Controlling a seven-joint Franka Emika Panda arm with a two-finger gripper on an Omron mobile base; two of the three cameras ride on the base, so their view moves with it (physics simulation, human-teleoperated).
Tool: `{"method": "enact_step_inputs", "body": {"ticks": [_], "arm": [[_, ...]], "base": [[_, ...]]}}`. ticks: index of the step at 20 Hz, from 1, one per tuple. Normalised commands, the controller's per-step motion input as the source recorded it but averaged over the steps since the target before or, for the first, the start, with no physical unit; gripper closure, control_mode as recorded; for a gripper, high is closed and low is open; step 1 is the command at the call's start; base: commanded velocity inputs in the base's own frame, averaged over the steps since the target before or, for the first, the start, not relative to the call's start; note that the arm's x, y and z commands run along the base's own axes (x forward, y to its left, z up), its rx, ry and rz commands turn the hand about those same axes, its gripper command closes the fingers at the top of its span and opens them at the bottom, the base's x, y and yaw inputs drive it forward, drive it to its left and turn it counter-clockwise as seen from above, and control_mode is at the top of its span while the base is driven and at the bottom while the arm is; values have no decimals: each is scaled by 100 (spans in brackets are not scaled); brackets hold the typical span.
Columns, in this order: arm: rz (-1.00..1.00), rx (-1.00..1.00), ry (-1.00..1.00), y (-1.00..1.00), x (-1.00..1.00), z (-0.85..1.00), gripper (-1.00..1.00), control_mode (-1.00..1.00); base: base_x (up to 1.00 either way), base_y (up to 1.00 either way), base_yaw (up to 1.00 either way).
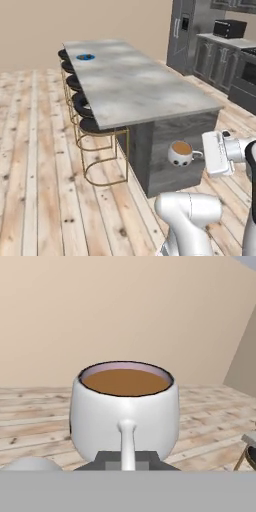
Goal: Pick up the brewed coffee from the coffee machine and place it next to the breakfast plate on the dining counter.
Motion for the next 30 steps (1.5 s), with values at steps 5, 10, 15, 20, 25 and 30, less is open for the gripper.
{"method": "enact_step_inputs", "body": {"ticks": [5,10,15,20,25,30], "arm": [[0,0,0,0,0,0,100,100],[0,0,0,0,0,0,100,100],[0,0,0,0,0,0,100,100],[0,0,0,0,0,0,100,100],[0,0,0,0,0,0,100,100],[0,0,0,0,0,0,100,100]], "base": [[85,100,0],[98,100,0],[80,100,-10],[59,100,-51],[70,100,-66],[61,100,-55]]}}
